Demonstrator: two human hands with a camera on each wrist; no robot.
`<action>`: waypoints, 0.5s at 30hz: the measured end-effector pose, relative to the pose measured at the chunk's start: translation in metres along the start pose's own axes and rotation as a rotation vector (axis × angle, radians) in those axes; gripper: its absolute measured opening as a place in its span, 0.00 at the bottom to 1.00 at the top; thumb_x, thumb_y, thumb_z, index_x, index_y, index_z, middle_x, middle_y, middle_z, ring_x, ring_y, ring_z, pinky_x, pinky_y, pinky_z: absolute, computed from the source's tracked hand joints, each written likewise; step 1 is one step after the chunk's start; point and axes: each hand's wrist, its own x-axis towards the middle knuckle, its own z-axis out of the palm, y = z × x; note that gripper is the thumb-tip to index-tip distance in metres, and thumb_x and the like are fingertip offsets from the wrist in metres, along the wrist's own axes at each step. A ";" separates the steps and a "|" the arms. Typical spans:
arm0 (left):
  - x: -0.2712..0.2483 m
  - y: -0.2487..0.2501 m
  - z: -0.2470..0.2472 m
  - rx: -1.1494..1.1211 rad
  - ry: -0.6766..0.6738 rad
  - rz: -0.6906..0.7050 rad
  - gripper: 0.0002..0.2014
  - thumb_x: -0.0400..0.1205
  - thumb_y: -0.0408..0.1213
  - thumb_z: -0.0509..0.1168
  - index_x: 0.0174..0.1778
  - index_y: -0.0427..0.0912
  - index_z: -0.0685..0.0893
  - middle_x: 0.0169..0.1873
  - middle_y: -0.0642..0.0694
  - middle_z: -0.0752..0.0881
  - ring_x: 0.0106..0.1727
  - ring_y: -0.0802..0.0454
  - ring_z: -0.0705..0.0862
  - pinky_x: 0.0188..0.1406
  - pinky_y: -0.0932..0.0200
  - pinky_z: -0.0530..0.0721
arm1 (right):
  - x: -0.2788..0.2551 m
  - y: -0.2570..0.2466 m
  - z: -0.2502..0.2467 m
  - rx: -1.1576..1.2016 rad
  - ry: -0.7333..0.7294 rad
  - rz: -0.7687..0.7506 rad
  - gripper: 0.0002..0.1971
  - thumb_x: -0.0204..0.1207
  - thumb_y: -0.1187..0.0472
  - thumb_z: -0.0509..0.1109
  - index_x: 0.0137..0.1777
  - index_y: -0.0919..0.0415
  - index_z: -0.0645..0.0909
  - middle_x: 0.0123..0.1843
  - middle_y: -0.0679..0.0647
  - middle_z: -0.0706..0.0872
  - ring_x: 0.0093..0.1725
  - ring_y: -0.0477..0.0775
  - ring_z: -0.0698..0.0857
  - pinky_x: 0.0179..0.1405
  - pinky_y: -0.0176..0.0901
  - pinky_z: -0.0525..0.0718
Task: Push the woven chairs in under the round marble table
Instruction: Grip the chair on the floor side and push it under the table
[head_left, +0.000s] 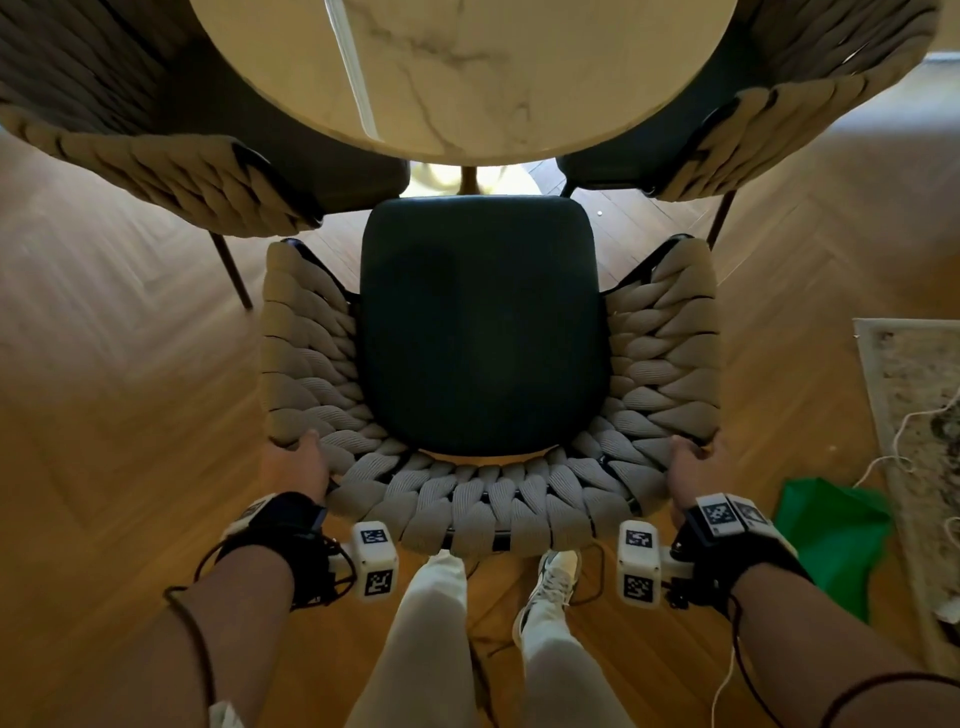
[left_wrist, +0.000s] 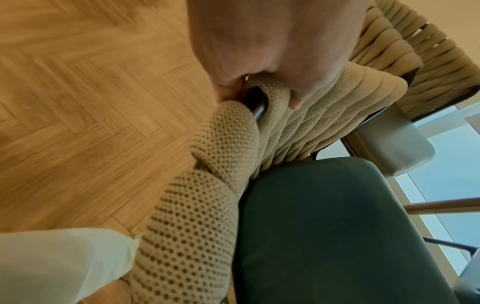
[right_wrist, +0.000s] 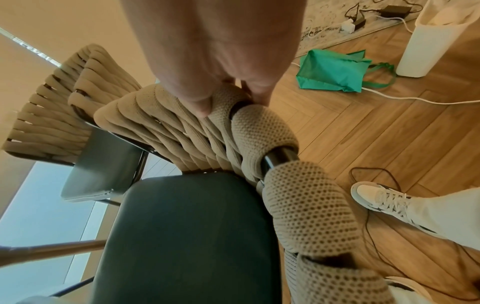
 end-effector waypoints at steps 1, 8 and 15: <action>0.003 0.002 -0.001 0.013 -0.007 0.001 0.24 0.83 0.48 0.66 0.71 0.39 0.73 0.64 0.36 0.83 0.61 0.32 0.83 0.64 0.32 0.82 | 0.004 0.004 0.002 -0.005 -0.015 -0.007 0.44 0.64 0.35 0.62 0.82 0.38 0.54 0.80 0.56 0.75 0.77 0.68 0.75 0.76 0.69 0.71; 0.013 0.020 -0.004 0.037 -0.026 0.015 0.25 0.83 0.48 0.66 0.73 0.40 0.72 0.63 0.36 0.82 0.61 0.32 0.83 0.64 0.31 0.82 | -0.014 -0.016 0.010 0.048 0.007 -0.003 0.38 0.75 0.47 0.65 0.85 0.45 0.57 0.78 0.60 0.76 0.75 0.70 0.77 0.75 0.69 0.72; 0.010 0.026 -0.001 0.044 -0.044 0.023 0.28 0.82 0.49 0.66 0.75 0.40 0.71 0.68 0.35 0.81 0.65 0.32 0.82 0.68 0.33 0.80 | -0.007 -0.021 0.014 0.151 0.030 0.049 0.42 0.71 0.45 0.65 0.86 0.45 0.55 0.81 0.59 0.74 0.77 0.69 0.75 0.76 0.68 0.72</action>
